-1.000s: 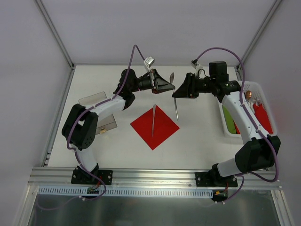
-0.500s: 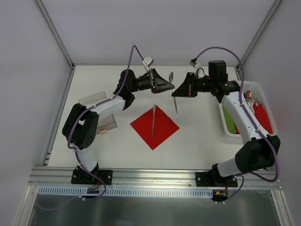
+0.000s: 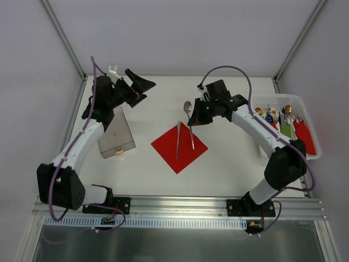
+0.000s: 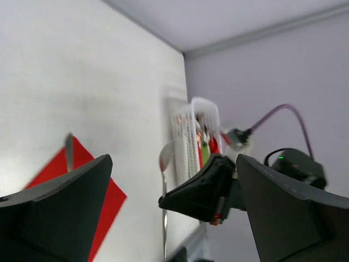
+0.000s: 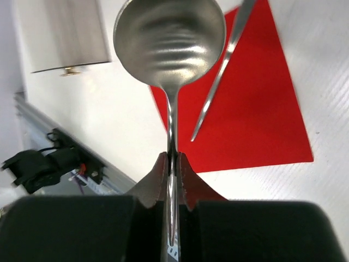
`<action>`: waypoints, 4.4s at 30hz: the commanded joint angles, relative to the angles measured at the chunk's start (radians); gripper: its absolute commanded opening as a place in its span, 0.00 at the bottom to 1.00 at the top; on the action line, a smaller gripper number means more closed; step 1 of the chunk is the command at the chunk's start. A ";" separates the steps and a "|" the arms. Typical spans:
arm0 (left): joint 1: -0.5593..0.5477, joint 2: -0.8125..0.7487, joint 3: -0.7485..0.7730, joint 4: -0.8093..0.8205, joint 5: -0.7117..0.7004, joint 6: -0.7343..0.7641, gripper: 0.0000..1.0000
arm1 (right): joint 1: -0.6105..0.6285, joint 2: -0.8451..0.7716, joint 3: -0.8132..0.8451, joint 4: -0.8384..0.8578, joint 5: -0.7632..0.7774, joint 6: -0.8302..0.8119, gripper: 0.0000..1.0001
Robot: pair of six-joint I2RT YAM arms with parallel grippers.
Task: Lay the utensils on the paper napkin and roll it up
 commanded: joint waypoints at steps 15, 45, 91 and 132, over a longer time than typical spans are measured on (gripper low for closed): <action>0.084 -0.491 -0.241 -0.433 -0.271 0.140 0.99 | 0.105 0.374 0.148 -0.041 0.231 0.157 0.00; 0.146 -0.393 -0.160 -0.541 -0.196 0.252 0.99 | 0.125 0.516 0.227 -0.038 0.280 0.215 0.02; 0.169 -0.255 -0.052 -0.564 -0.051 0.396 0.99 | 0.042 0.308 0.290 -0.118 -0.087 -0.169 0.45; 0.231 -0.329 -0.045 -0.636 -0.022 0.375 0.99 | 0.513 -0.011 -0.176 -0.018 0.196 -0.832 0.56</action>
